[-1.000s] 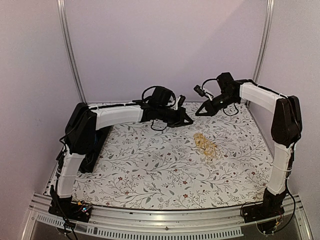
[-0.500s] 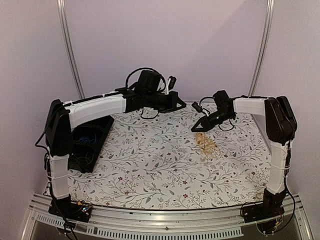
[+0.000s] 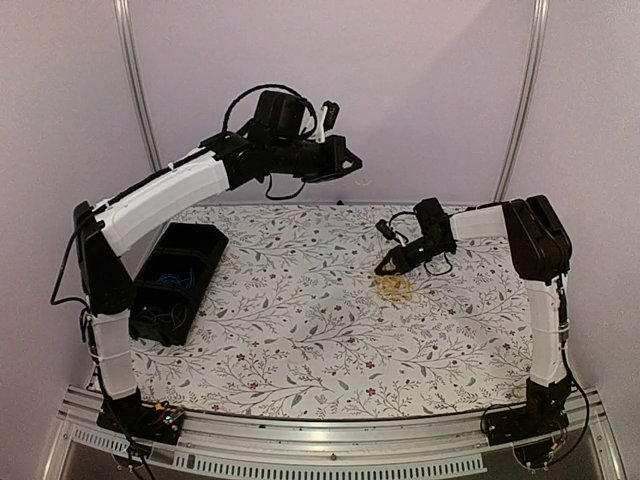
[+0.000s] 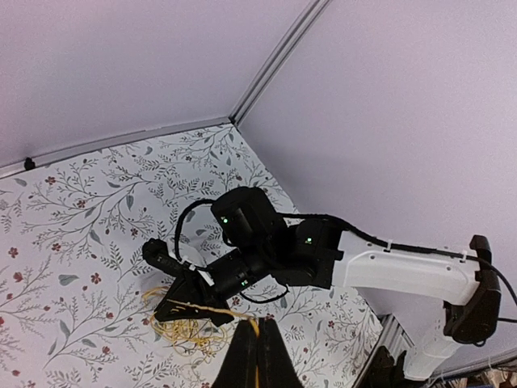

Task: Untangle the cables

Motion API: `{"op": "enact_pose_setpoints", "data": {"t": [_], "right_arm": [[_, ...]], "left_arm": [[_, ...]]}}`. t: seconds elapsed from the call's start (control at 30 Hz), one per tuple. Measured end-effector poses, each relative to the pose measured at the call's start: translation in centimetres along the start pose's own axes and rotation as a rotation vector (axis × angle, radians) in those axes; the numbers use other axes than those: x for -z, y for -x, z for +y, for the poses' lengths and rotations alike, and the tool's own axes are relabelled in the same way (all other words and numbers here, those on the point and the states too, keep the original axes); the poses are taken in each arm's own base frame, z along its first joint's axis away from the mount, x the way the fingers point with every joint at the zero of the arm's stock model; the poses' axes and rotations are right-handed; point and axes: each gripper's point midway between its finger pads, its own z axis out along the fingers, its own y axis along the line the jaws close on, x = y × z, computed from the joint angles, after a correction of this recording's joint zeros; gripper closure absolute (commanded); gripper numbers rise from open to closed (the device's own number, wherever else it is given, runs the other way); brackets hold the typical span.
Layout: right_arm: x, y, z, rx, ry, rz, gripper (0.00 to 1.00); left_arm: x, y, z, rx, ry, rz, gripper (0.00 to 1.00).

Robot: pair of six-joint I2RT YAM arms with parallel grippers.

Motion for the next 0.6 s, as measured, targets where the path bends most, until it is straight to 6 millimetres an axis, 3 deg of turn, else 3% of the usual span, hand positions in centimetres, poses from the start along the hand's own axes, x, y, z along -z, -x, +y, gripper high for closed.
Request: {"op": "enact_pose_setpoints", "data": {"t": [0.23,0.33,0.43,0.53,0.6], "right_arm": [[0.7,3.0,0.5,0.046,0.013,-0.103,1.0],[1.0,3.5,0.7,0.049,0.011,-0.123,0.86],[0.8,2.5,-0.7,0.001,-0.048,-0.092,0.84],[0.2,0.0,-2.9,-0.08,-0.09,-0.036,0.82],[0.5,-0.2,-3.5,-0.093,-0.107,-0.035,0.85]], "left_arm": [[3.6,3.6,0.4,-0.117,0.188,-0.048,1.0],[4.6,4.7,1.1,-0.179,0.268,-0.088,1.0],[6.4,7.1,1.0,-0.224,0.311,-0.177,1.0],[11.8,11.6,-1.1,-0.242,0.312,-0.337,1.0],[15.9,14.2,-2.8,-0.245,0.297,-0.445,1.0]]}}
